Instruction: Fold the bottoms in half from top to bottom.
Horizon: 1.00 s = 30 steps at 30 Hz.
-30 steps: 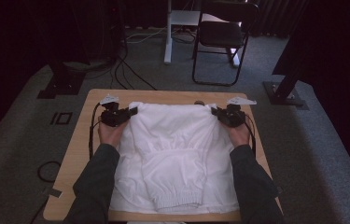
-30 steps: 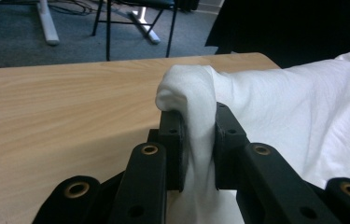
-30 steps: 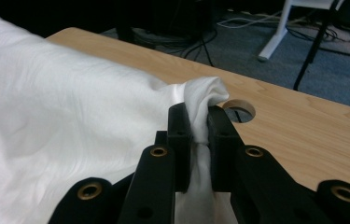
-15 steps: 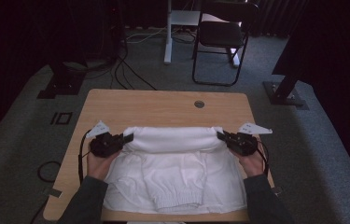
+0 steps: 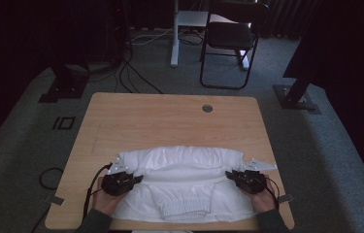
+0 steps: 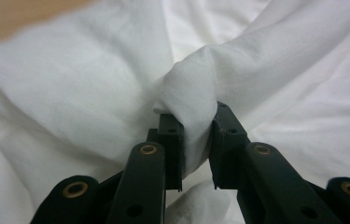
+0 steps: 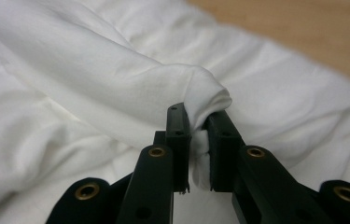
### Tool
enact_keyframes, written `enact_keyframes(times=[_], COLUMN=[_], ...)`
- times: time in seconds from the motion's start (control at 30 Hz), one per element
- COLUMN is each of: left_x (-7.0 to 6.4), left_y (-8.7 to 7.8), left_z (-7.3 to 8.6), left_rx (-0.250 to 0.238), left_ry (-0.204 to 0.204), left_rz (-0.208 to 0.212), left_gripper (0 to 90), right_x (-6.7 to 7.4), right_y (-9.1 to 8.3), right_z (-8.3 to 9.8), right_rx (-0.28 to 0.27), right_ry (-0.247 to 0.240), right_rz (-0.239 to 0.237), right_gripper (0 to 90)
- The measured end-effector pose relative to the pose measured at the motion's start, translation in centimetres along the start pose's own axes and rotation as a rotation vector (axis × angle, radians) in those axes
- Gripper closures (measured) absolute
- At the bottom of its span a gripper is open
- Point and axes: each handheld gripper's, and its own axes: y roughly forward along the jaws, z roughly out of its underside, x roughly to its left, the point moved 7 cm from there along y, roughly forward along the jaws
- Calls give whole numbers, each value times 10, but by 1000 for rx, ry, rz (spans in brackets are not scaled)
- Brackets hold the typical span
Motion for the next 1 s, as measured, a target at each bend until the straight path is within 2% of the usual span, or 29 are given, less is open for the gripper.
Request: enact_keyframes(times=[0.07, 0.13, 0.27, 0.37, 0.5, 0.73, 0.83, 0.93, 1.0], left_x=[1, 3, 10, 16, 24, 43, 54, 64, 68], left_y=[9, 14, 19, 23, 29, 43, 50, 57, 61], left_z=[3, 3, 0, -5, -13, -32, -42, -50, -55], left_rx=[27, 27, 9, -3, 6, 12, 14, 13, 13], left_ry=[-2, -15, -32, -44, -39, -58, -69, -102, -104], left_rz=[-9, -7, -5, -19, -54, -116, -151, -165, -189], left_gripper=[775, 776, 778, 779, 779, 778, 778, 779, 778], right_x=[1, 2, 0, -2, -7, -19, -23, -28, -33], right_y=[7, 16, 21, 25, 33, 52, 62, 71, 78], right_z=[8, 14, 12, 9, 2, -15, -23, -31, -37], right_rx=[40, 79, 93, 92, 93, 105, 107, 109, 110], right_ry=[4, 9, 18, 25, 28, 45, 59, 70, 79], right_rz=[1, -2, 6, 15, 38, 73, 81, 87, 93], right_gripper=[812, 815, 816, 816, 816, 816, 816, 816, 816])
